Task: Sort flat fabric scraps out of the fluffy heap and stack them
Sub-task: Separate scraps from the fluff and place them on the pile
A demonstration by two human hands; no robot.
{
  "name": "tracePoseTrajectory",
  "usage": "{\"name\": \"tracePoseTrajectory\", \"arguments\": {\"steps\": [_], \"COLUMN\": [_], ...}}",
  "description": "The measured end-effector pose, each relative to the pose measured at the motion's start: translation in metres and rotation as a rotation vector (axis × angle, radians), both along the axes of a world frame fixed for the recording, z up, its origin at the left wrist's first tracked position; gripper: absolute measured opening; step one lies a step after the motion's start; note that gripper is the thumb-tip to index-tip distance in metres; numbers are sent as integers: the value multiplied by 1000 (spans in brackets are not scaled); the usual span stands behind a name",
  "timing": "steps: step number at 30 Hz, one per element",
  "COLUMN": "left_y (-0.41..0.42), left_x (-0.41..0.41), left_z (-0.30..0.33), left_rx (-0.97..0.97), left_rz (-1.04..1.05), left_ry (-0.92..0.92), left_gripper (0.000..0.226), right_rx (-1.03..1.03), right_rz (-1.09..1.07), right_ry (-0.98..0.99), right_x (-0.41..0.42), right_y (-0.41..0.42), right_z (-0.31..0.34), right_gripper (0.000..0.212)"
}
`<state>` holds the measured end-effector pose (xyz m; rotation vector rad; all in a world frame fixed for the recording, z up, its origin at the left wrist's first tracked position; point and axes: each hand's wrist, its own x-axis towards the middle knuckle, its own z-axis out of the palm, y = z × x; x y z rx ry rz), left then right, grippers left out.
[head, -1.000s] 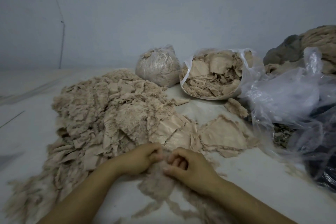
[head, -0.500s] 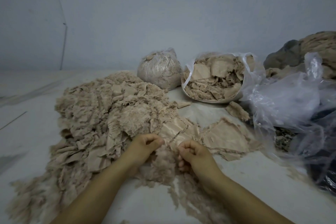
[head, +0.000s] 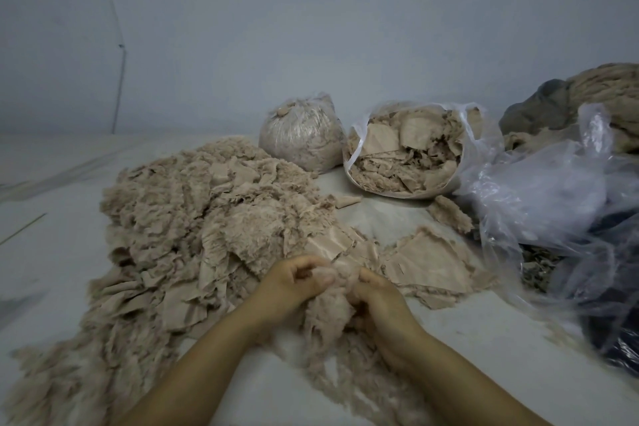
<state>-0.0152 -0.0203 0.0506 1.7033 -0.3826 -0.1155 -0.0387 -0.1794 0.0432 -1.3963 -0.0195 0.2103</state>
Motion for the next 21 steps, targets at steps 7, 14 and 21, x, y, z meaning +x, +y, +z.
{"name": "tracePoseTrajectory", "arguments": {"steps": [7, 14, 21], "left_y": [-12, -10, -5], "left_x": [0, -5, -8], "left_z": [1, -5, -9], "left_rx": [-39, 97, -30], "left_rz": [163, 8, -93], "left_ry": [22, 70, 193], "left_gripper": [32, 14, 38], "right_rx": [-357, -210, -83], "right_rz": [-8, -75, -253], "right_ry": [-132, -82, -77], "right_x": [-3, -3, 1], "right_y": [-3, -7, -8], "right_z": [-2, -3, -8], "right_gripper": [16, 17, 40]}}
